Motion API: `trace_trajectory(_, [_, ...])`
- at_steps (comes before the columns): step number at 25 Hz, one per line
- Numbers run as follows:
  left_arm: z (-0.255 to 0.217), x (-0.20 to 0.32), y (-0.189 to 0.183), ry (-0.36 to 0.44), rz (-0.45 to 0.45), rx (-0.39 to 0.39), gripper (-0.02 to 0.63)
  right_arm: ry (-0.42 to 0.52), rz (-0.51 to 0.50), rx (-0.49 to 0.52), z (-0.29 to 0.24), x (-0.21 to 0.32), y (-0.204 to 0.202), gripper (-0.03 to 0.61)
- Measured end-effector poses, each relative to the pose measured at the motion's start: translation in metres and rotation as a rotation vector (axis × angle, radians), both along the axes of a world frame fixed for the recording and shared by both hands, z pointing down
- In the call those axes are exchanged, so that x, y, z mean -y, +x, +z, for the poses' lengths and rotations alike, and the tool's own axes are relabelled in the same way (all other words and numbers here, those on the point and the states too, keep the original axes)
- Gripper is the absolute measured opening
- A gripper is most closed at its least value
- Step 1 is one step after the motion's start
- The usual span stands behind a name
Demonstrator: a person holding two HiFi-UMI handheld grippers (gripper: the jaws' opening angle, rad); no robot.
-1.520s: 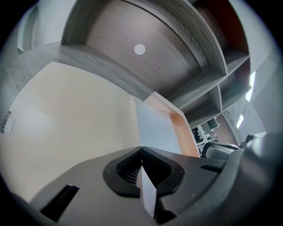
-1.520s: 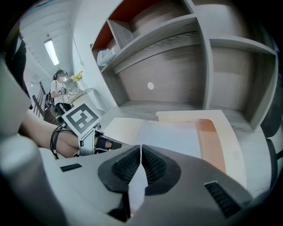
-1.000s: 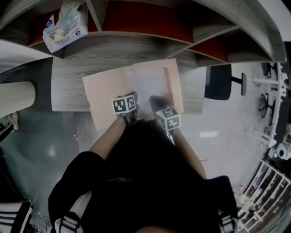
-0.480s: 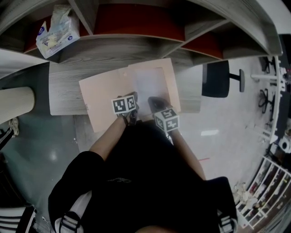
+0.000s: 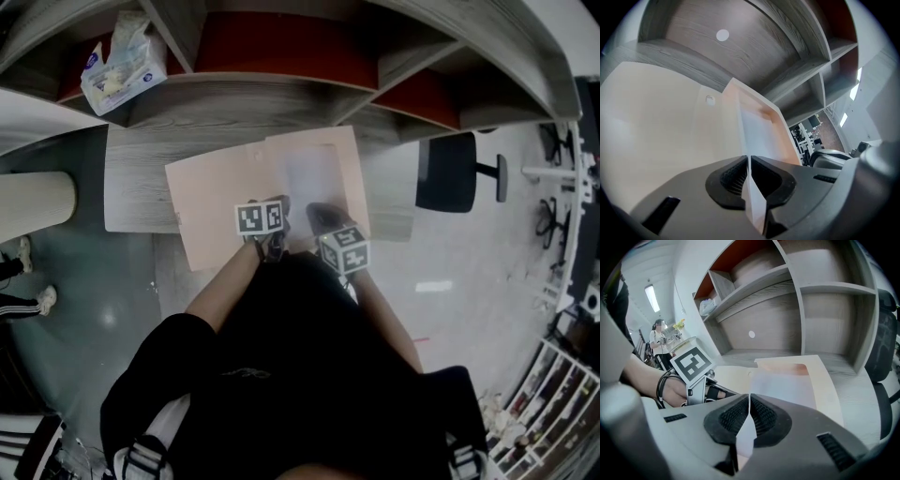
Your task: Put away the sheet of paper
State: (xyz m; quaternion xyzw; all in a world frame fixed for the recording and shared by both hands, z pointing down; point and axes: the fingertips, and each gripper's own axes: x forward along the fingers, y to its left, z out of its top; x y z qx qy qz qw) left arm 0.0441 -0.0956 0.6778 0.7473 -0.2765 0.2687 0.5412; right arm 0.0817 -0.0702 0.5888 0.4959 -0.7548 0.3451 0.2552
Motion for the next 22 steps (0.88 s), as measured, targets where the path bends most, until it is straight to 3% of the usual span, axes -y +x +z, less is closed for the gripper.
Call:
trace_trajectory(2, [-0.003,-0.001,0.0,0.006,0.0,0.004,0.051,0.007,-0.019,0.008,-0.002,0.003,-0.001,0.025])
trace_trajectory(7, [-0.01,-0.001,-0.006,0.019,-0.047,-0.002,0.152,0.032,-0.074,0.04,-0.005,0.009,-0.005,0.025])
trace_trajectory(15, [-0.031,-0.015,-0.056,0.111,-0.219,0.069,0.153,0.06,-0.233,0.173,-0.011,0.011,-0.034,0.025])
trace_trajectory(19, [-0.038,-0.047,-0.083,0.117,-0.26,0.105,0.152,0.096,-0.334,0.206,-0.012,0.012,-0.058,0.025])
trace_trajectory(22, [-0.044,-0.064,-0.105,0.119,-0.299,0.147,0.143,0.158,-0.351,0.231,-0.028,0.011,-0.074,0.025])
